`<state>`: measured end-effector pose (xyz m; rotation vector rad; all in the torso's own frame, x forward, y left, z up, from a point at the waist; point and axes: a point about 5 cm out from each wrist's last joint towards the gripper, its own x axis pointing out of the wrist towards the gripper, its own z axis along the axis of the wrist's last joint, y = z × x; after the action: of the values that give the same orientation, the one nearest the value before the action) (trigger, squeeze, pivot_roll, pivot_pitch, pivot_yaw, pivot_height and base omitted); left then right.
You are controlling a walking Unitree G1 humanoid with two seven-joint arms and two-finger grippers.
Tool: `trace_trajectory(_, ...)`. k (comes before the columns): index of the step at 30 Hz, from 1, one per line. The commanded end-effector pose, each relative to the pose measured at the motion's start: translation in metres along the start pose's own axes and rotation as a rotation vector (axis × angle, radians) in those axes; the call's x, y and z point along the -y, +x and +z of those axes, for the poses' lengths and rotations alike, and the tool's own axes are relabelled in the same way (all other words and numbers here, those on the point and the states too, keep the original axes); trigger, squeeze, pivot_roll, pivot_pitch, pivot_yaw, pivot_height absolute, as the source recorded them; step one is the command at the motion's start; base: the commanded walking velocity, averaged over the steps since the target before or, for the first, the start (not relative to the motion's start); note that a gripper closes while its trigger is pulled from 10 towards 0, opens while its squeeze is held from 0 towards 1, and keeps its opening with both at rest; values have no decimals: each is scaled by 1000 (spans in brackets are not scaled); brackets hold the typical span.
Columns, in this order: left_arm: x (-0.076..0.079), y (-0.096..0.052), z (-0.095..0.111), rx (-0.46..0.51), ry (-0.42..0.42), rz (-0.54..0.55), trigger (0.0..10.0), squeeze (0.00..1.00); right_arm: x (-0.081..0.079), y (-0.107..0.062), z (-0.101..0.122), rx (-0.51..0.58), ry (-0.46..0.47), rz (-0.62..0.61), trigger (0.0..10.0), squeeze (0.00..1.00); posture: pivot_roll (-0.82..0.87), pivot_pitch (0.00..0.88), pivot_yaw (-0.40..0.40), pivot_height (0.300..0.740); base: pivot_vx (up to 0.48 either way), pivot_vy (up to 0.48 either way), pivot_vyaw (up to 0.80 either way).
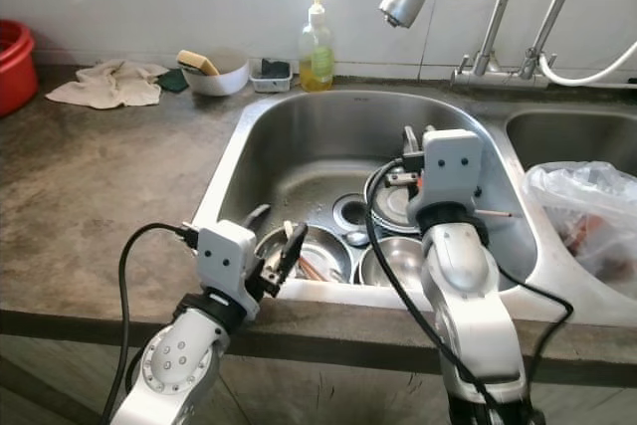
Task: Kitchen organization
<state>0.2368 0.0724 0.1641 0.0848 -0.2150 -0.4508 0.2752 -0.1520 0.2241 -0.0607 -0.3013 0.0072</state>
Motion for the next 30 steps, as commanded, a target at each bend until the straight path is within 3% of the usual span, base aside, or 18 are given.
trace_trajectory(1,0,-1,-1,-1,-1,-3,10000,0,-3,-5,5,26,16,15,10000,0,148,17,-28,740,0,0,0)
trace_trajectory(4,0,-3,-3,-7,-8,-2,10000,0,-7,-16,-2,-5,20,22,10000,0,146,17,-22,740,0,0,0)
trace_trajectory(10,0,-5,-5,-18,-25,-3,10000,0,-14,-22,-6,-17,20,35,10000,0,148,21,-20,740,0,76,0)
trace_trajectory(13,1,-5,-6,-25,-24,-6,10000,0,-15,-21,-7,-14,17,38,10000,0,150,25,-19,740,0,459,800)
trace_trajectory(30,2,-7,-7,-42,-30,2,10000,0,-20,-16,-11,-36,45,43,10000,0,164,46,-27,740,0,27,800)
